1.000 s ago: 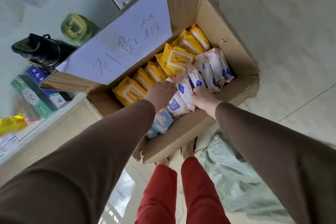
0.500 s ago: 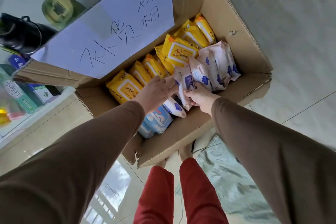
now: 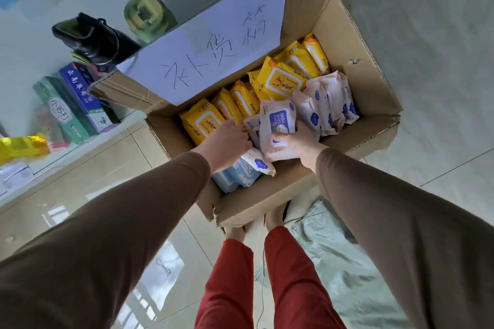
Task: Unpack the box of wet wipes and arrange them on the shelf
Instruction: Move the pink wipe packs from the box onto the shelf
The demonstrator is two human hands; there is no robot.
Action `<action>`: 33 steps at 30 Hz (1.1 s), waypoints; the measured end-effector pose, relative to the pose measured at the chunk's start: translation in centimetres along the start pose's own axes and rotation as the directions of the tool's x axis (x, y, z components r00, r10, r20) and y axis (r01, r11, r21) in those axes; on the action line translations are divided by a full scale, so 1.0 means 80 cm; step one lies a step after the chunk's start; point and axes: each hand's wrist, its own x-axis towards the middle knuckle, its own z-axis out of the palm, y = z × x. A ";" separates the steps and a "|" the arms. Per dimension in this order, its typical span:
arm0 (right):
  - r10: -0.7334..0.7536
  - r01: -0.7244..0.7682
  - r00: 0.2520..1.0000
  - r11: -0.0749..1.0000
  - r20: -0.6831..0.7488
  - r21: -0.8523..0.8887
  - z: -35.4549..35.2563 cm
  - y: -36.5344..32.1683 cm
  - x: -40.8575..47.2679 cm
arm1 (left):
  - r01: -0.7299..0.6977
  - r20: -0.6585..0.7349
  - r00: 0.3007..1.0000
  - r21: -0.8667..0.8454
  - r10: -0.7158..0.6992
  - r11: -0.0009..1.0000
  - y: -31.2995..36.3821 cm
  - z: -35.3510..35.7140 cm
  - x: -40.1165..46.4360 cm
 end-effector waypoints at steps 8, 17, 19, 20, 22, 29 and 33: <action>-0.322 0.337 0.941 0.860 0.105 -0.382 0.000 -0.085 -0.187 | 0.442 0.089 0.893 -0.360 -0.442 0.821 -0.031 -0.083 -0.226; -0.426 0.516 0.857 0.702 0.292 -0.491 0.126 -0.203 -0.478 | 0.561 0.048 0.671 -0.685 -0.740 0.465 -0.061 -0.169 -0.585; -0.488 0.603 0.797 0.674 0.355 -0.428 0.166 -0.228 -0.542 | 0.548 0.030 0.621 -0.731 -0.783 0.406 -0.070 -0.186 -0.662; -0.522 0.645 0.763 0.647 0.380 -0.407 0.189 -0.242 -0.568 | 0.537 0.024 0.591 -0.758 -0.806 0.371 -0.077 -0.194 -0.700; -0.581 0.711 0.703 0.592 0.410 -0.379 0.237 -0.272 -0.616 | 0.513 0.010 0.531 -0.800 -0.847 0.312 -0.094 -0.206 -0.768; -0.708 0.870 0.489 0.356 0.510 -0.341 0.387 -0.385 -0.709 | 0.439 -0.006 0.327 -0.885 -0.945 0.157 -0.181 -0.208 -0.938; -0.710 0.890 0.447 0.293 0.544 -0.349 0.460 -0.457 -0.702 | 0.493 -0.044 0.263 -0.852 -0.964 0.173 -0.255 -0.199 -0.994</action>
